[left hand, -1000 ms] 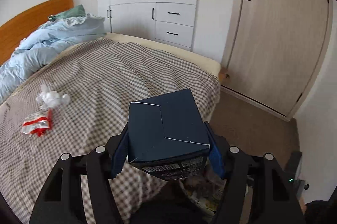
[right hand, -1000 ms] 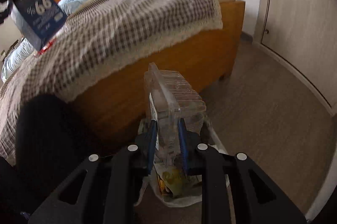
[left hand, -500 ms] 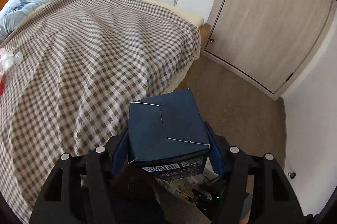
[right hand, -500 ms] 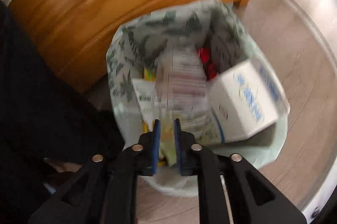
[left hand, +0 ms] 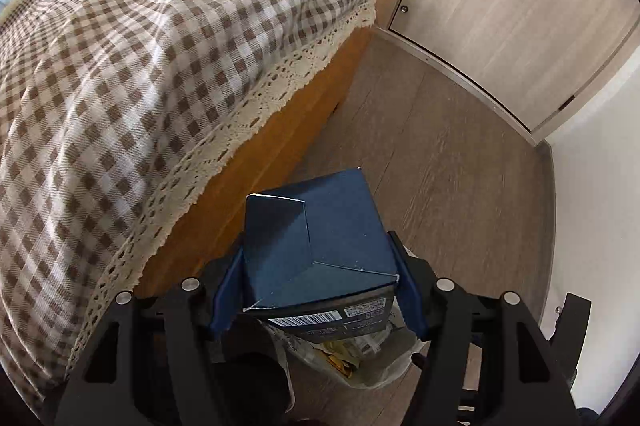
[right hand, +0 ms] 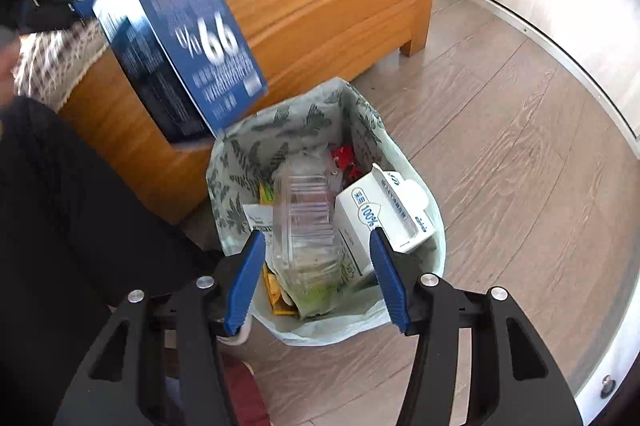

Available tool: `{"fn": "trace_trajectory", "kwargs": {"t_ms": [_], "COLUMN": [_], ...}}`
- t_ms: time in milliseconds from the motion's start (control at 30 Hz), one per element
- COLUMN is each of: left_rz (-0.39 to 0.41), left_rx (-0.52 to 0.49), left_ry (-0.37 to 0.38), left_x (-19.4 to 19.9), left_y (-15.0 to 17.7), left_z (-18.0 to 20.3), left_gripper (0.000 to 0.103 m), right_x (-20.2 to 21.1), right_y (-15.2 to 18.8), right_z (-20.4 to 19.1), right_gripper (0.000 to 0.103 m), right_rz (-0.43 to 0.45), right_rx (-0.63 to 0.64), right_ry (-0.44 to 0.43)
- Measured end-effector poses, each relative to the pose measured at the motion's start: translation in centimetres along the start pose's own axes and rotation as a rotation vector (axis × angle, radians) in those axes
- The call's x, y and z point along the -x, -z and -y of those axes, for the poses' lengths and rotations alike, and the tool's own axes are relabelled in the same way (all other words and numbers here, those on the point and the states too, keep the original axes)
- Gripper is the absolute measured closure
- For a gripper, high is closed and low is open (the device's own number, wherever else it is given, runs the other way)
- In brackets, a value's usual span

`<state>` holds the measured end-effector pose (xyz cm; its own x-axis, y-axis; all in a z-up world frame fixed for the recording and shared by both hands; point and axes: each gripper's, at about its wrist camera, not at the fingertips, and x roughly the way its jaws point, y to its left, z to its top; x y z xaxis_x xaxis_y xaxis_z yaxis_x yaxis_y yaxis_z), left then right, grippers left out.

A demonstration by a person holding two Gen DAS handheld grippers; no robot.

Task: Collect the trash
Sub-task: 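Carry box and tray to the wastebasket and open both tools over it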

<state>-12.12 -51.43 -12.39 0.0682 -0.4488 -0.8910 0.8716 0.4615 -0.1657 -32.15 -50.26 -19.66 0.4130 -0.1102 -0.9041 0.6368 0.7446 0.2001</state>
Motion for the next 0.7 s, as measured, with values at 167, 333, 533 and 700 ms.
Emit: {"fn": "trace_trajectory", "kwargs": {"t_ms": [167, 333, 533, 700], "left_rz": [0.006, -0.064, -0.021, -0.006], "left_rx": [-0.017, 0.035, 0.066, 0.071], "left_ry": [-0.078, -0.117, -0.113, -0.106], "left_x": [-1.7, -4.0, -3.0, -2.0], "left_y": [-0.5, -0.8, -0.4, -0.7], "left_z": [0.0, -0.9, -2.0, -1.8], "left_gripper": [0.039, 0.032, 0.029, 0.029], "right_x": [0.5, 0.7, 1.3, 1.0], "right_y": [-0.3, -0.6, -0.8, -1.0], "right_z": [0.1, 0.5, 0.3, 0.1], "right_gripper": [0.05, 0.05, 0.05, 0.05], "right_rz": [0.0, 0.009, 0.034, 0.02], "right_rx": [0.007, -0.013, -0.012, -0.005], "right_ry": [-0.004, -0.002, -0.001, 0.007]}}
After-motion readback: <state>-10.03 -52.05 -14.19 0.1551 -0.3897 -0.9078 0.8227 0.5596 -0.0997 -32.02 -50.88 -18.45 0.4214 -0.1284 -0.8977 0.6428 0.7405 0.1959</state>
